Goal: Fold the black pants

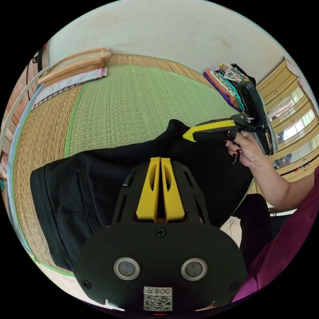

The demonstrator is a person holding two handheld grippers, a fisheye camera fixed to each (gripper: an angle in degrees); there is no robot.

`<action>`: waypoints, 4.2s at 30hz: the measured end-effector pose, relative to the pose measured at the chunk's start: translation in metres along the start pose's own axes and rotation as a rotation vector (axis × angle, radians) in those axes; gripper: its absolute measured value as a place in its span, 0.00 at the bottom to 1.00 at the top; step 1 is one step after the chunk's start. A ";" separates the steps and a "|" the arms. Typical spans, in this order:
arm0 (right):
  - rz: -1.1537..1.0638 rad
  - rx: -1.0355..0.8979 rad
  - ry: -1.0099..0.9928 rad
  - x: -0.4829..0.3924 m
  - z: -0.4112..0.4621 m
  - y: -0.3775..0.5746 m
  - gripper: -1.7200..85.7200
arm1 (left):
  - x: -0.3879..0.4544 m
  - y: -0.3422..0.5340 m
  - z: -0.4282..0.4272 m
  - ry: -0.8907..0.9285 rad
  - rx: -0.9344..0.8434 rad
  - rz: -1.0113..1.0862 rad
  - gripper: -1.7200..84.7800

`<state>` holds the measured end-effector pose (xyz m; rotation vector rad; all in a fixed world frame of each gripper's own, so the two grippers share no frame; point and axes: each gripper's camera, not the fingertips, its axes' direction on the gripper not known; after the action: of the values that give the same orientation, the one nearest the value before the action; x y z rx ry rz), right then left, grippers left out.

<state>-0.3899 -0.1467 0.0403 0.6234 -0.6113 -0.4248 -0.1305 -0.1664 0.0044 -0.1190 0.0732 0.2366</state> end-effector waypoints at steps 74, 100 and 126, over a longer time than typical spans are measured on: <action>0.223 0.083 -0.028 0.031 -0.134 0.034 0.02 | 0.044 0.124 -0.100 -0.110 -0.012 -0.360 0.02; 0.821 0.674 0.189 0.076 -0.344 0.541 0.04 | 0.358 -0.107 0.072 0.251 -0.150 0.224 0.06; 1.024 0.683 0.314 0.091 -0.358 0.737 0.12 | 0.848 -0.313 0.349 0.236 -0.447 0.985 0.09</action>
<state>0.0440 0.4949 0.3233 0.8995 -0.6867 0.8640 0.7861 -0.2300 0.3114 -0.5566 0.3141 1.2241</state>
